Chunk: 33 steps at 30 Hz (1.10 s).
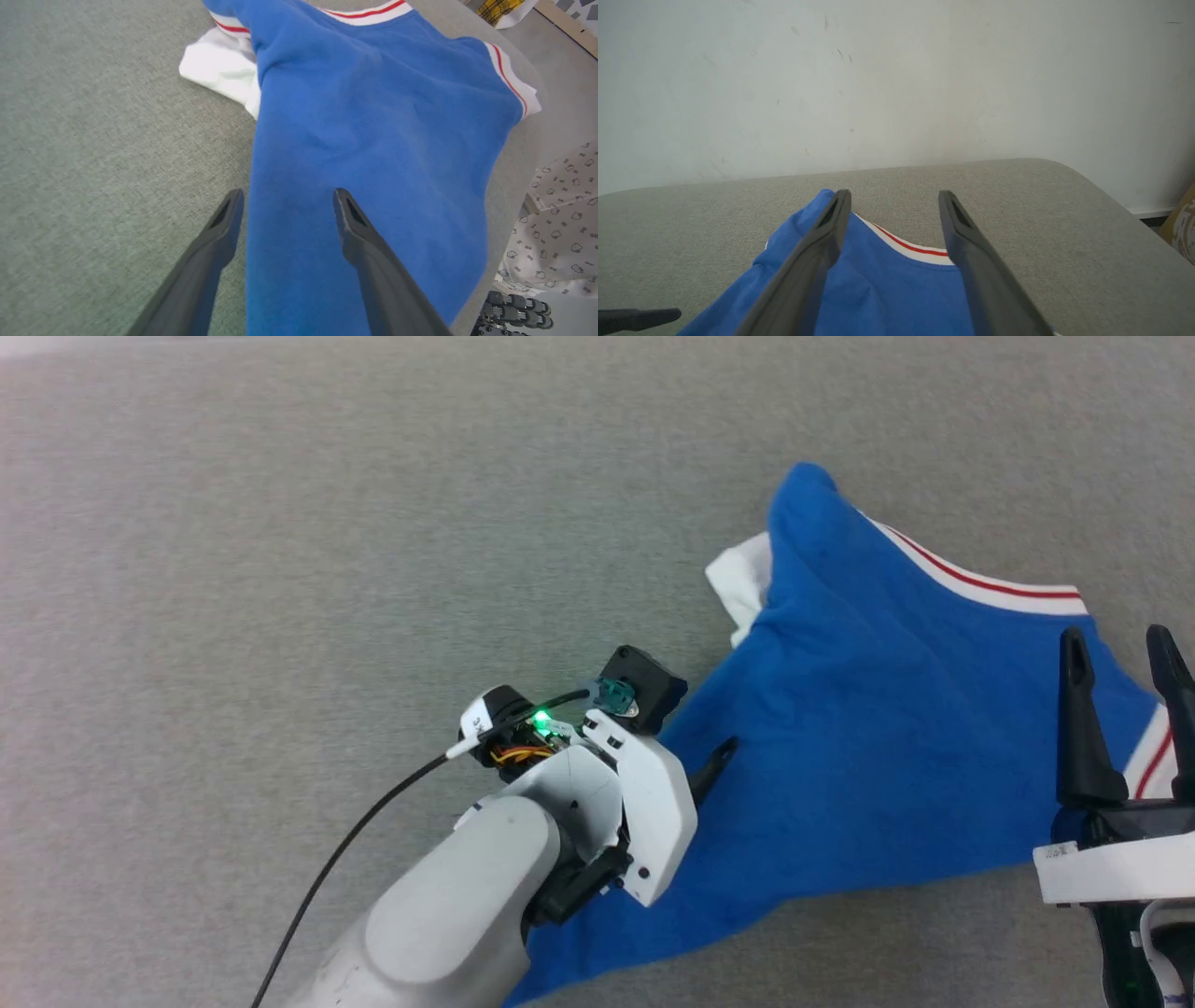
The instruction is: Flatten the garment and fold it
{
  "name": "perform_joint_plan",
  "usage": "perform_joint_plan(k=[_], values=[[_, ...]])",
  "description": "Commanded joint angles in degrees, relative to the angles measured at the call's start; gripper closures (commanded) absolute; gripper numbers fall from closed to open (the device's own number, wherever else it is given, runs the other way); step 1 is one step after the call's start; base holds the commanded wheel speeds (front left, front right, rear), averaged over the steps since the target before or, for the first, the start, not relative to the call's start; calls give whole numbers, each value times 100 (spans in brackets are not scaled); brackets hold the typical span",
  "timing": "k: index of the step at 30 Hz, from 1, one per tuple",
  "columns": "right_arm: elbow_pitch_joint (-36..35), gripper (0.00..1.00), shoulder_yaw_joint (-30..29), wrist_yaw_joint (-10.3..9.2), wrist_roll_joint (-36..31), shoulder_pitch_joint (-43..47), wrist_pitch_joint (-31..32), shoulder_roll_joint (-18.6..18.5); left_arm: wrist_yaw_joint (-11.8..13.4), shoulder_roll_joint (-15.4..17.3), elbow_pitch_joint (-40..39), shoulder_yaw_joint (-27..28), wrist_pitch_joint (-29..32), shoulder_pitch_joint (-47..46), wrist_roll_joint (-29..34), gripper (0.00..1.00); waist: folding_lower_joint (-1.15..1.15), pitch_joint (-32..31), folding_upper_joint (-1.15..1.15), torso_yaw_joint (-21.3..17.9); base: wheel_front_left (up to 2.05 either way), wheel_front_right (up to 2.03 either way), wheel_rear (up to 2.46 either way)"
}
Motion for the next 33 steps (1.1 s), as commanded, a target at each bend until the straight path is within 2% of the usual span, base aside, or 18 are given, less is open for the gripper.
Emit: perform_joint_plan(k=[1,7,8,9,10,16,20,25,27,29,30,33], values=[[42,0,-21,-5,30,-97,-42,17,-61,-78,331,-18,-38,-142,-50,0,-1,232,0,-275,0,0,0],[66,0,-27,-5,38,-157,-84,17,-111,-195,1324,-91,-200,-284,-4,0,-1,355,0,-379,0,0,0],[64,0,-40,-5,38,-165,-86,17,-145,-230,1427,-86,-248,-293,-43,55,-1,367,0,-369,0,0,0],[62,0,-64,-5,35,-169,-86,17,-177,-259,1496,-74,-331,-311,-73,86,-1,374,0,-346,0,0,0],[58,0,-95,-5,26,-170,-83,17,-202,-279,1543,-43,-427,-337,-107,100,-1,374,0,-310,0,0,0],[26,0,-158,-5,-52,-153,-39,17,57,-84,1451,336,-1150,-586,15,100,-1,251,0,-50,0,0,0],[-9,0,-150,-5,-100,-103,15,17,371,397,1022,676,-1393,-724,175,100,-1,57,0,190,0,0,0],[-51,0,-130,-5,-128,3,93,17,766,1098,-74,922,-1188,-631,444,100,-1,-172,0,432,0,0,0],[-63,0,-122,-5,-128,42,118,17,867,1309,-579,851,-963,-479,581,98,-1,-231,0,496,0,0,0],[-70,0,-105,-5,-122,75,132,17,891,1410,-1026,635,-743,-279,724,82,-1,-265,0,541,0,0,0],[-70,0,-93,-5,-117,90,134,17,885,1409,-1232,481,-664,-170,800,80,-1,-275,0,555,0,0,0],[-61,0,-40,-5,-90,119,133,17,804,1148,-1591,-61,-546,180,867,87,-1,-257,0,570,0,0,0]])
